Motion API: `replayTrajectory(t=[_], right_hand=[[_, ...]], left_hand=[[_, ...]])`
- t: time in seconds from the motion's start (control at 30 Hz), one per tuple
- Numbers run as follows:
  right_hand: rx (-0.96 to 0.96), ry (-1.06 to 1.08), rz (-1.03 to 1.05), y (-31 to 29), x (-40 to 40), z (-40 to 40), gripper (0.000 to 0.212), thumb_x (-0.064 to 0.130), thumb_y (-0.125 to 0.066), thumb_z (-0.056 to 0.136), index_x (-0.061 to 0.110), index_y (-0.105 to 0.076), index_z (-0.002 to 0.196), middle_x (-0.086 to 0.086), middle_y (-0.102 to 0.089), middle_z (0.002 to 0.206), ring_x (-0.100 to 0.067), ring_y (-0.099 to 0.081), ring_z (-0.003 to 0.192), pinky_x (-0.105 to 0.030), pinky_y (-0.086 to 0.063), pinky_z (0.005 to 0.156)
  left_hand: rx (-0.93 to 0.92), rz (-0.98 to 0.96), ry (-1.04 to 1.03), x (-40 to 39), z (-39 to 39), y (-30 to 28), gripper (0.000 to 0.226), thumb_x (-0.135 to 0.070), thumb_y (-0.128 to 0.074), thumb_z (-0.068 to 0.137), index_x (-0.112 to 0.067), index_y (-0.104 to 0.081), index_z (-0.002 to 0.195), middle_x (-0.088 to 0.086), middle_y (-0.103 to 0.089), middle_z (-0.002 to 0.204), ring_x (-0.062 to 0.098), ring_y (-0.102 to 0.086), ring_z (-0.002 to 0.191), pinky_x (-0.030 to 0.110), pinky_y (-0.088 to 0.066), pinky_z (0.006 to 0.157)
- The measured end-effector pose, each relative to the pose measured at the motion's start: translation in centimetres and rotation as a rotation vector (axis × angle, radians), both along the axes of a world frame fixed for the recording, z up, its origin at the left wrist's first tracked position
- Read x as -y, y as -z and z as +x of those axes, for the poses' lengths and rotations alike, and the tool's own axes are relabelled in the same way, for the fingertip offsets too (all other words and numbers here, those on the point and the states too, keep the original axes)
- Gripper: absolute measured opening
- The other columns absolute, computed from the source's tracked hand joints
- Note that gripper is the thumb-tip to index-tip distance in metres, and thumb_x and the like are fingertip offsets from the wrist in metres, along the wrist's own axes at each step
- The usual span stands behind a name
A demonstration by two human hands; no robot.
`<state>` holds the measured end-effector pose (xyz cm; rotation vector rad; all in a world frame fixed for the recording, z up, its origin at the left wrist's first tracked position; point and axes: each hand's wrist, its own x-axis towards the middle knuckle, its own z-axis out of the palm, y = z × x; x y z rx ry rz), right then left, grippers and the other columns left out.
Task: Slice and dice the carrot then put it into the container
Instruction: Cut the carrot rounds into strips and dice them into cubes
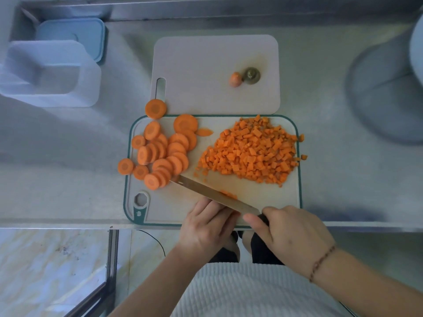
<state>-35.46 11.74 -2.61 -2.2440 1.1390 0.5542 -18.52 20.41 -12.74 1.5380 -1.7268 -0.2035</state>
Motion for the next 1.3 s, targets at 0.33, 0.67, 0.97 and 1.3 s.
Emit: replayTrajectory(t=[0.33, 0.67, 0.97, 1.3], right_hand=[[0.043, 0.007, -0.071, -0.3, 2.6, -1.0, 0.077, 0.078, 0.012, 0.078, 0.025, -0.040, 0.061, 0.004, -0.047, 0.055, -0.009, -0.047, 0.050, -0.026, -0.040, 0.049], [0.063, 0.041, -0.032, -0.5, 2.5, -2.7, 0.079, 0.082, 0.003, 0.077, 0.021, -0.043, 0.057, -0.001, -0.044, 0.045, -0.012, -0.049, 0.044, -0.028, -0.040, 0.044], [-0.005, -0.019, -0.021, -1.2, 2.2, -3.2, 0.076, 0.077, 0.006, 0.079, 0.022, -0.045, 0.065, 0.001, -0.049, 0.053, -0.012, -0.051, 0.051, -0.024, -0.034, 0.046], [-0.028, -0.024, 0.014, -0.9, 2.8, -3.0, 0.081, 0.080, 0.011, 0.075, 0.021, -0.044, 0.062, -0.001, -0.047, 0.051, -0.013, -0.049, 0.049, -0.026, -0.037, 0.047]], left_hand=[[0.005, 0.016, -0.106, 0.6, -0.9, -0.3, 0.010, -0.008, -0.074, 0.093, 0.001, -0.078, 0.096, 0.008, -0.073, 0.102, 0.024, -0.066, 0.100, 0.035, -0.056, 0.088], [-0.069, 0.096, -0.103, 0.5, -0.6, -0.8, 0.011, -0.005, -0.076, 0.090, 0.003, -0.076, 0.098, 0.014, -0.068, 0.110, 0.030, -0.065, 0.103, 0.039, -0.055, 0.088], [-0.031, 0.028, -0.094, 0.4, -0.6, -0.1, 0.013, 0.002, -0.076, 0.087, 0.001, -0.077, 0.100, 0.005, -0.069, 0.108, 0.026, -0.064, 0.104, 0.033, -0.054, 0.094], [-0.061, 0.055, -0.085, 0.5, -0.5, -0.3, 0.018, 0.005, -0.078, 0.084, 0.001, -0.077, 0.101, 0.005, -0.070, 0.108, 0.024, -0.064, 0.104, 0.033, -0.055, 0.093]])
